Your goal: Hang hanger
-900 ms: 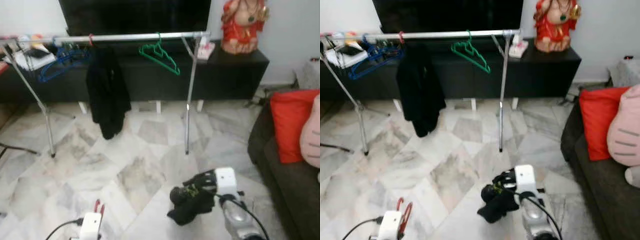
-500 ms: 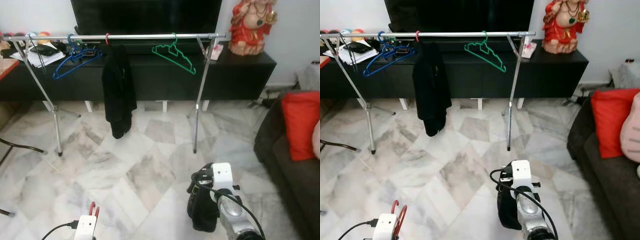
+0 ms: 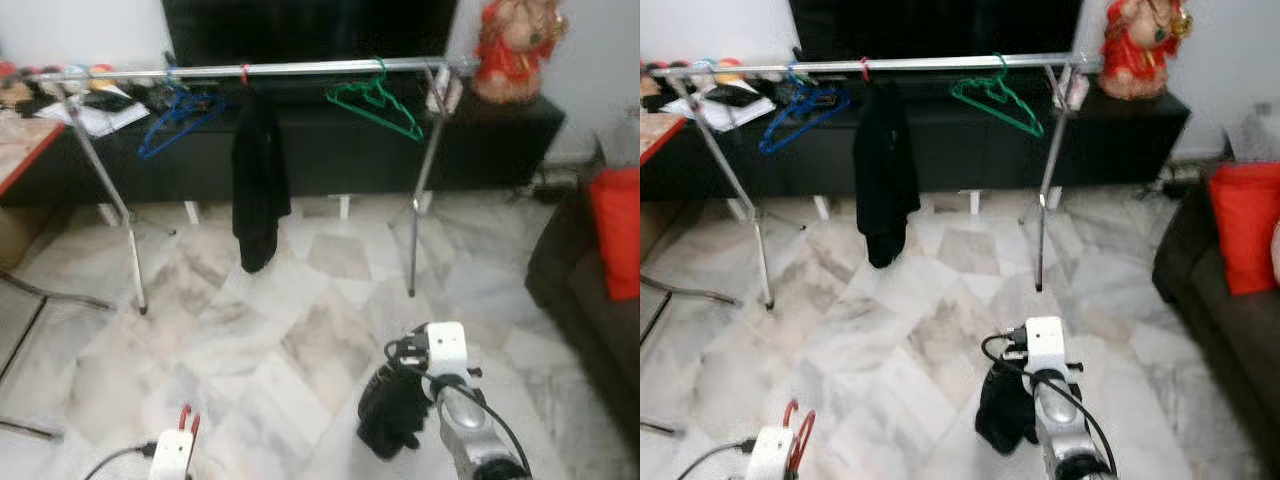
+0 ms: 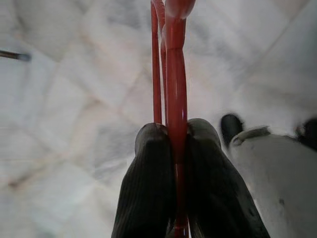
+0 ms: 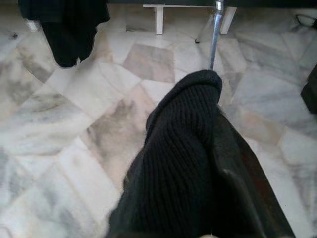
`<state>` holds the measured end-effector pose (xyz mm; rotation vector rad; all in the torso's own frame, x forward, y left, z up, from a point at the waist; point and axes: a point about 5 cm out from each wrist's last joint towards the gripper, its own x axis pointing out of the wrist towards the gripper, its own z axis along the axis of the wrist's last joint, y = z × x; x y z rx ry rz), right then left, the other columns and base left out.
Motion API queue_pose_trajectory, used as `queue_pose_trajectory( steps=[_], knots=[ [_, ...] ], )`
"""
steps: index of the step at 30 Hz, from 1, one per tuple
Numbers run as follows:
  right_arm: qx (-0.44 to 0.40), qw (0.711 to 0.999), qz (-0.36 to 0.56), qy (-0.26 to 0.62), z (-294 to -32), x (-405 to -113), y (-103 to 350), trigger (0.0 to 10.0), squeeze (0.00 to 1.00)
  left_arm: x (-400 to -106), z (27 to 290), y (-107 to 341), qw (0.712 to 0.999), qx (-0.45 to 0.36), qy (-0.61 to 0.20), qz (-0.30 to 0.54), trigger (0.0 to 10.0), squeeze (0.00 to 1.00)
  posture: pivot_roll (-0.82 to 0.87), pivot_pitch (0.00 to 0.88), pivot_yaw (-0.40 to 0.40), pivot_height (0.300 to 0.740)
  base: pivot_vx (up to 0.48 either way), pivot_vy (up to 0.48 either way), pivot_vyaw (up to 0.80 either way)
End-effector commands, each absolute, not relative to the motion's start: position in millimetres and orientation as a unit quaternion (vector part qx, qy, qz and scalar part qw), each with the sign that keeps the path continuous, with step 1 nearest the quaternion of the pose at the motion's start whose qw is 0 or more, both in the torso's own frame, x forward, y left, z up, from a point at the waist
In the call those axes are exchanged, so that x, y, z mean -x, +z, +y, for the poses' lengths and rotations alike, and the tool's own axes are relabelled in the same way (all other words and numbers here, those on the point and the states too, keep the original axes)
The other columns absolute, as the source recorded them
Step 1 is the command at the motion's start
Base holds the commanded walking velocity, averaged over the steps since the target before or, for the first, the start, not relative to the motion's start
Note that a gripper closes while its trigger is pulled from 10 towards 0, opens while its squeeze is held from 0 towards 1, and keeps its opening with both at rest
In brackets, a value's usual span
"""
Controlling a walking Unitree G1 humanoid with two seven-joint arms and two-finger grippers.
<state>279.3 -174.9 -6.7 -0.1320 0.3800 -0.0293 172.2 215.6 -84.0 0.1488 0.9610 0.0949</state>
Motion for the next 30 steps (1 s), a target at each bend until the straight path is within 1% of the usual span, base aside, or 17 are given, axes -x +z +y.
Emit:
queue_pose_trajectory(
  steps=[1, 9, 18, 24, 27, 30],
  knots=[
    [0.065, 0.979, 0.19, -0.026, -181.1, -278.3, -6.7, 10.0, 0.0, -173.1, 214.3, -83.9, 0.882, -0.078, 0.039, 0.462, 10.0, 0.0, -0.11, 0.0, 0.011, 0.727, 0.0, 0.364, -0.8],
    [0.065, 0.979, 0.191, -0.022, -180.2, -278.8, -6.6, 10.0, 0.0, -172.0, 220.7, -83.1, 0.882, -0.078, 0.042, 0.463, 10.0, 0.0, -0.11, 0.0, 0.011, 0.727, 0.0, 0.335, -0.8],
    [0.069, 0.978, 0.195, -0.02, -180.2, -278.8, -7.3, 10.0, 0.0, -172.7, 219.4, -83.0, 0.883, -0.08, 0.039, 0.461, 10.0, 0.0, -0.11, 0.0, 0.011, 0.727, 0.0, 0.0, -0.8],
    [0.069, 0.978, 0.198, -0.021, -180.2, -278.7, -8.0, 10.0, 0.0, -173.7, 216.4, -83.1, 0.884, -0.08, 0.035, 0.459, 10.0, 0.0, -0.11, 0.0, 0.011, 0.727, 0.0, 0.0, 0.0],
    [0.069, 0.978, 0.198, -0.021, -180.3, -278.6, -8.0, 10.0, 0.0, -174.0, 216.5, -82.9, 0.884, -0.079, 0.035, 0.459, 10.0, 0.0, -0.11, 0.0, 0.011, 0.727, 0.0, 0.0, -0.8],
    [0.072, 0.978, 0.196, -0.019, -179.9, -278.6, -7.8, 10.0, 0.0, -174.7, 217.4, -82.3, 0.886, -0.078, 0.035, 0.456, 10.0, 0.0, -0.1, 0.0, 0.011, 0.727, 0.0, 0.0, 0.0]
  ],
)
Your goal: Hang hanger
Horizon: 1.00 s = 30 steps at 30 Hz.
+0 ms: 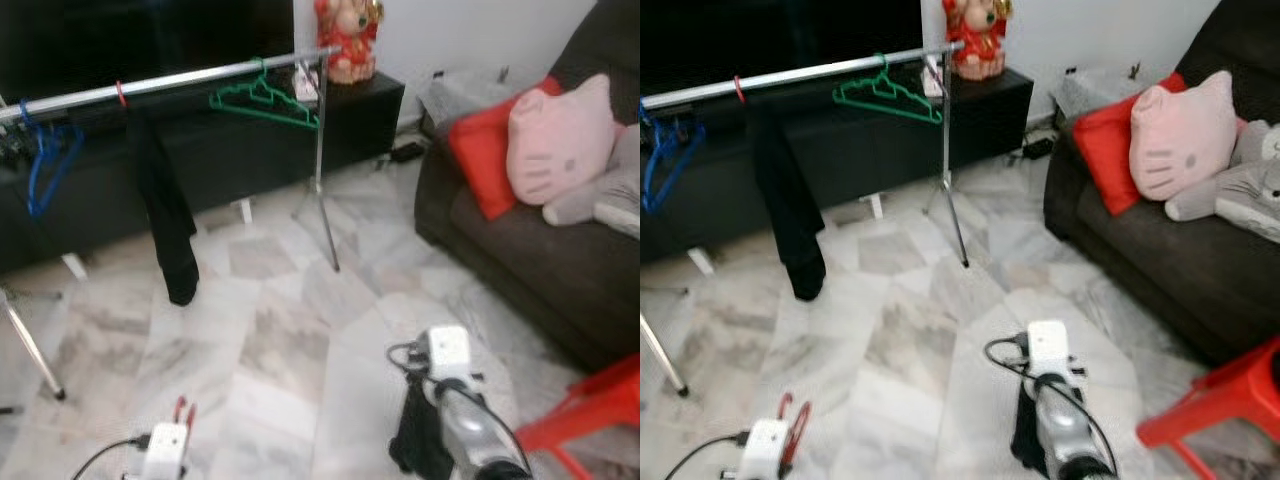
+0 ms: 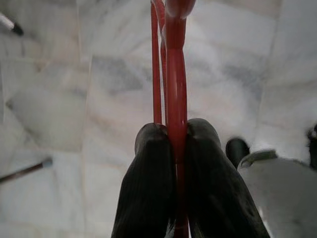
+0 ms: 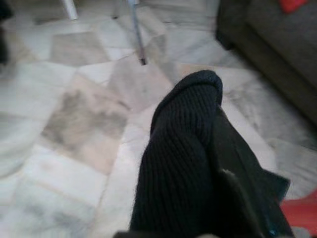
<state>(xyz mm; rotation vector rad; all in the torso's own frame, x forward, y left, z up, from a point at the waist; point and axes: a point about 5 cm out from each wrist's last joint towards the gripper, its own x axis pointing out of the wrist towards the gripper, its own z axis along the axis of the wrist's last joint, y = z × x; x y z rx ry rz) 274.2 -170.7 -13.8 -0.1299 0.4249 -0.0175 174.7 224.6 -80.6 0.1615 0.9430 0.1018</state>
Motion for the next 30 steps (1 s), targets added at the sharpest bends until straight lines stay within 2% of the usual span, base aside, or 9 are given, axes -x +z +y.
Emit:
queue_pose_trajectory(
  steps=[1, 14, 18, 30],
  knots=[
    [0.072, 0.978, 0.196, -0.019, -180, -279, -8, 10.0, 0.0, -175, 218, -82, 0.888, -0.075, 0.036, 0.452, 10.0, 0.0, -0.1, 0.0, 0.011, 0.727, 0.0, 0.0, 0.0],
    [0.066, 0.976, 0.204, -0.031, -182, -281, -7, 10.0, 0.0, -176, 218, -81, 0.889, -0.072, 0.038, 0.451, 10.0, 0.0, -0.1, 0.0, 0.012, 0.727, 0.0, 0.0, -0.06],
    [0.064, 0.977, 0.201, -0.029, -182, -281, -7, 10.0, 0.0, -176, 218, -82, 0.889, -0.07, 0.038, 0.451, 10.0, 0.0, -0.1, 0.0, 0.012, 0.727, -0.311, 0.0, -0.8],
    [0.074, 0.979, 0.19, -0.016, -178, -289, 0, 10.0, 0.0, -176, 216, -82, 0.889, -0.069, 0.039, 0.45, 10.0, 0.0, -0.1, 0.0, 0.011, 0.727, -0.355, 0.0, 0.0]
  ],
)
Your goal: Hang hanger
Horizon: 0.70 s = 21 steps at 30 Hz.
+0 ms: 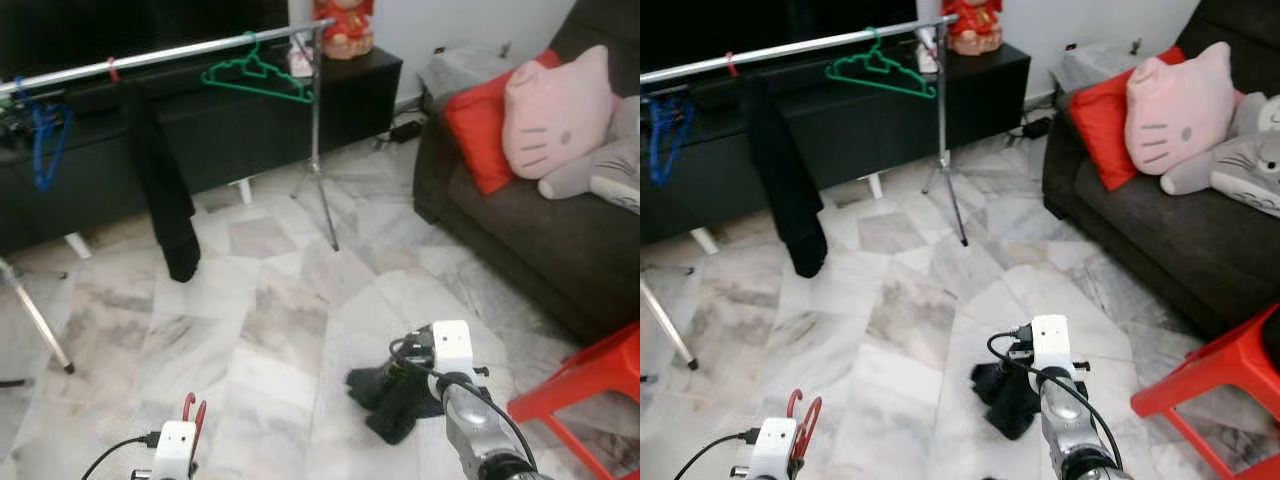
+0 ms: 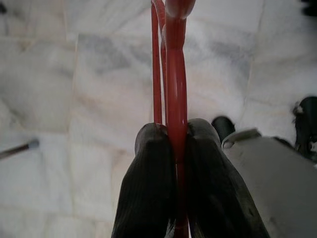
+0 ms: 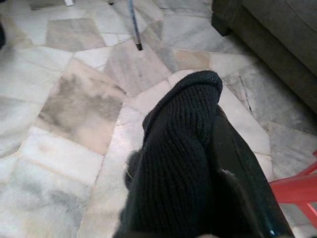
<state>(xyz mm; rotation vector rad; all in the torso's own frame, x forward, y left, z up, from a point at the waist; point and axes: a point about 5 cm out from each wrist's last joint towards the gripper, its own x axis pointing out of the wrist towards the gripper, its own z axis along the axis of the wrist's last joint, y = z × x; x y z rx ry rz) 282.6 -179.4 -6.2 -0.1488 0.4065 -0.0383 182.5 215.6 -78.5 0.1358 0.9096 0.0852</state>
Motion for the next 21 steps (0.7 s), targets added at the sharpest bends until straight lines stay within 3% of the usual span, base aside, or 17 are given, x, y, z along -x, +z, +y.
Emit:
queue_pose_trajectory(
  steps=[1, 16, 21],
  knots=[
    [0.074, 0.979, 0.189, -0.015, -177, -289, 0, 10.0, 0.0, -177, 216, -81, 0.89, -0.069, 0.039, 0.45, 10.0, 0.0, -0.1, 0.0, 0.011, 0.727, -0.356, 0.0, 0.0],
    [0.092, 0.98, 0.174, -0.003, -173, -306, 15, 10.0, 0.0, -187, 217, -76, 0.898, -0.067, 0.038, 0.433, 10.0, 0.0, -0.09, 0.0, 0.009, 0.727, -0.34, 0.0, 0.0],
    [0.11, 0.98, 0.166, 0.009, -170, -316, 25, 10.0, 0.0, -206, 214, -66, 0.913, -0.068, 0.024, 0.401, 10.0, 0.0, -0.09, 0.0, 0.009, 0.727, 0.0, 0.0, 0.0]
  ],
)
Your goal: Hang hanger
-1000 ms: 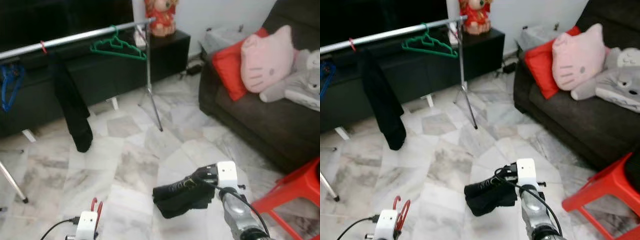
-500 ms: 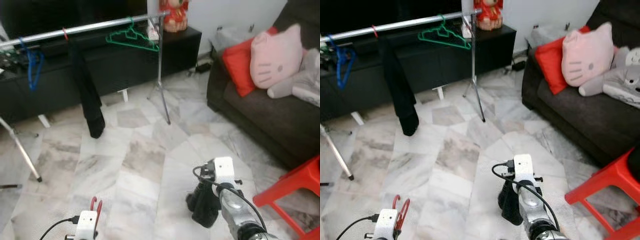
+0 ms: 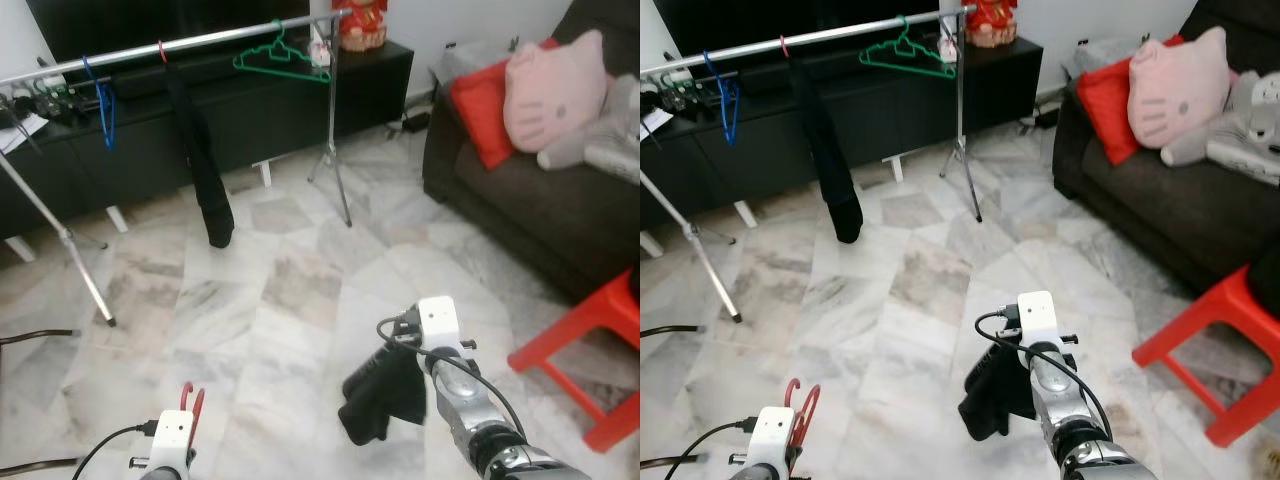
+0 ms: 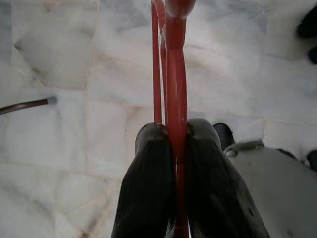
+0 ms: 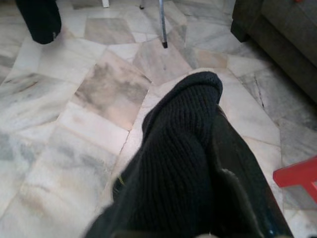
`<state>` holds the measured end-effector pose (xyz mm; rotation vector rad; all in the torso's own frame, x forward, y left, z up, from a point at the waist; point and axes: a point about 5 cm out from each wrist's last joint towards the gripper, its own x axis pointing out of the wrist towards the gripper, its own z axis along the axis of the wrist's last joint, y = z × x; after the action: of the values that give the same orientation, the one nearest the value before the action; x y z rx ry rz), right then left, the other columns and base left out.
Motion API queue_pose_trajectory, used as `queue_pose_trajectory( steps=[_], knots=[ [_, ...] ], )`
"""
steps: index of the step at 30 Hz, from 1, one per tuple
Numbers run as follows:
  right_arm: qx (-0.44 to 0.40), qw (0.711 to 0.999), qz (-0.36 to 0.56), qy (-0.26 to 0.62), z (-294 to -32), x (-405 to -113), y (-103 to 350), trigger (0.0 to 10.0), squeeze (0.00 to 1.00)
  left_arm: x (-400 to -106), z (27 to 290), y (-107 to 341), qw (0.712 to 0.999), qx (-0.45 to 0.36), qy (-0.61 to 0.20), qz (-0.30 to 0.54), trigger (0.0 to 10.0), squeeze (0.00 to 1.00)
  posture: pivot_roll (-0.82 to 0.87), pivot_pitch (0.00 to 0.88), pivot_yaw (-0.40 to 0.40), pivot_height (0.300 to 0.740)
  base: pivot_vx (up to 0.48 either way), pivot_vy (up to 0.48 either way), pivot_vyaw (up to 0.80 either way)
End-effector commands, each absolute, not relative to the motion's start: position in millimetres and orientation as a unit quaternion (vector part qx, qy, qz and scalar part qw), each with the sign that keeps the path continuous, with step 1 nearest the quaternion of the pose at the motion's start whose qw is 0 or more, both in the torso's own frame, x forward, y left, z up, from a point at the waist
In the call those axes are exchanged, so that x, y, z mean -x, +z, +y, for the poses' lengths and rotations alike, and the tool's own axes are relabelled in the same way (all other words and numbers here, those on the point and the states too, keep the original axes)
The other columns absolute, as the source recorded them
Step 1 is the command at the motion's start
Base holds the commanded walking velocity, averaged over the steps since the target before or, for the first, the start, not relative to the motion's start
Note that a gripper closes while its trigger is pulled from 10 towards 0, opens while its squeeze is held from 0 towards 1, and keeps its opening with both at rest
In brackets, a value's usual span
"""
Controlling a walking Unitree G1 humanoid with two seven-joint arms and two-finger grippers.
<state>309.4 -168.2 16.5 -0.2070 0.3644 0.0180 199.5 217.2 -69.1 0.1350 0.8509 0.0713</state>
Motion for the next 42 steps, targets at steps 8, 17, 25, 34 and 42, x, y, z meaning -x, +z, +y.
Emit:
queue_pose_trajectory(
  steps=[8, 17, 25, 34, 42],
  knots=[
    [0.172, 0.975, 0.132, 0.047, -166, -338, 52, 10.0, 0.0, -266, 211, -20, 0.958, -0.057, -0.036, 0.28, 10.0, 0.0, -0.08, 0.0, 0.009, 0.727, 0.0, 0.0, 0.0],
    [0.268, 0.952, 0.11, 0.102, -163, -357, 78, 10.0, 0.0, -293, 183, 13, 0.887, -0.162, -0.334, 0.274, 10.0, 0.0, -0.09, 0.0, 0.006, 0.727, 0.0, 0.0, 0.0],
    [0.266, 0.951, 0.146, 0.062, -172, -357, 73, 10.0, 0.0, -298, 177, 49, 0.812, -0.186, -0.477, 0.28, 10.0, 0.0, -0.08, 0.0, 0.002, 0.727, 0.0, 0.0, 0.0],
    [0.14, 0.967, 0.21, -0.042, -179, -356, 65, 10.0, 0.0, -286, 150, 98, 0.754, -0.137, -0.6, 0.23, 10.0, 0.0, -0.08, 0.0, 0.0, 0.727, 0.0, 0.0, 0.0],
    [0.118, 0.963, 0.231, -0.074, -179, -356, 64, 10.0, 0.0, -274, 140, 111, 0.732, -0.139, -0.627, 0.227, 10.0, 0.0, -0.06, 0.0, -0.005, 0.727, 0.0, 0.0, 0.0]
  ],
)
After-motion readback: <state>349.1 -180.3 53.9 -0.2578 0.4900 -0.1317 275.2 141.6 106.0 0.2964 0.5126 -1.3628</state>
